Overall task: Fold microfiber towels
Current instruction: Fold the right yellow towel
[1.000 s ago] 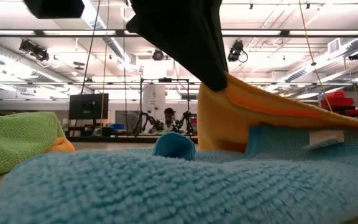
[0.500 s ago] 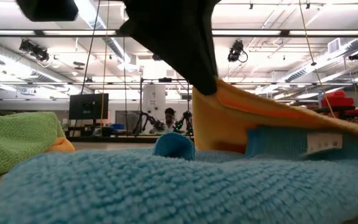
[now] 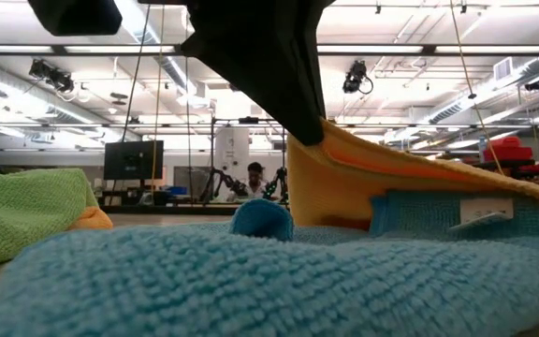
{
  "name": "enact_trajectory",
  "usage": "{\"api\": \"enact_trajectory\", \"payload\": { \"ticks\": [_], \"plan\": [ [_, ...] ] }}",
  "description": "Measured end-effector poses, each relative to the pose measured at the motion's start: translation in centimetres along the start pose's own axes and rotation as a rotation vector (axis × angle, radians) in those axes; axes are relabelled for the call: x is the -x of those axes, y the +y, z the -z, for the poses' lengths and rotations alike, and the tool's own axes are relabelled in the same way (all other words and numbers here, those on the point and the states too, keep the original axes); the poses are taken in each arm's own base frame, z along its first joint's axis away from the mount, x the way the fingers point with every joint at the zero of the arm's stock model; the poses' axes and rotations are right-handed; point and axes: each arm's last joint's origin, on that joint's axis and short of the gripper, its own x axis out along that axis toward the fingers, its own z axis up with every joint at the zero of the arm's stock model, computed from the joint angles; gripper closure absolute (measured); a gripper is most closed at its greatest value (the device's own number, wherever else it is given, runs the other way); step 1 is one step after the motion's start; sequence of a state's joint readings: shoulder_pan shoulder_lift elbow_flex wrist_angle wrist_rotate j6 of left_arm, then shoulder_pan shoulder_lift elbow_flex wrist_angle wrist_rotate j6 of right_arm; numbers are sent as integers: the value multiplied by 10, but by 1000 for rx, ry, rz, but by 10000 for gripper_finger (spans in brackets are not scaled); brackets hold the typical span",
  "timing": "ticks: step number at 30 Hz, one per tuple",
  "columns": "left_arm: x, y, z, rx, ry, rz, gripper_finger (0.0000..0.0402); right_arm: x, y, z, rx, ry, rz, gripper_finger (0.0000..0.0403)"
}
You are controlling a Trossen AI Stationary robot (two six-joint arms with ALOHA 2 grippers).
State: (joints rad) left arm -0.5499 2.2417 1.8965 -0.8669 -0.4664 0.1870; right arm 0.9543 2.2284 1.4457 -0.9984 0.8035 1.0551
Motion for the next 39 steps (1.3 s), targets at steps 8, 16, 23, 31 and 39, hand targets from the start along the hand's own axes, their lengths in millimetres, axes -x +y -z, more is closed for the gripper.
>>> {"api": "enact_trajectory", "payload": {
  "ticks": [8,16,23,31,39],
  "plan": [
    [-1,1,0,2,1,0,370,0,-1,3,38,28,-7,381],
    [42,26,-8,44,-116,-10,393,51,-39,-15,3,22,-115,394],
    [71,52,-14,57,-176,-30,368,87,-98,-45,-73,72,-310,395],
    [106,91,-15,71,-213,-65,393,139,-184,-55,-255,-29,-469,396],
    [151,133,-14,152,-382,-35,365,169,-244,-52,-386,-91,-682,396]
  ]
}}
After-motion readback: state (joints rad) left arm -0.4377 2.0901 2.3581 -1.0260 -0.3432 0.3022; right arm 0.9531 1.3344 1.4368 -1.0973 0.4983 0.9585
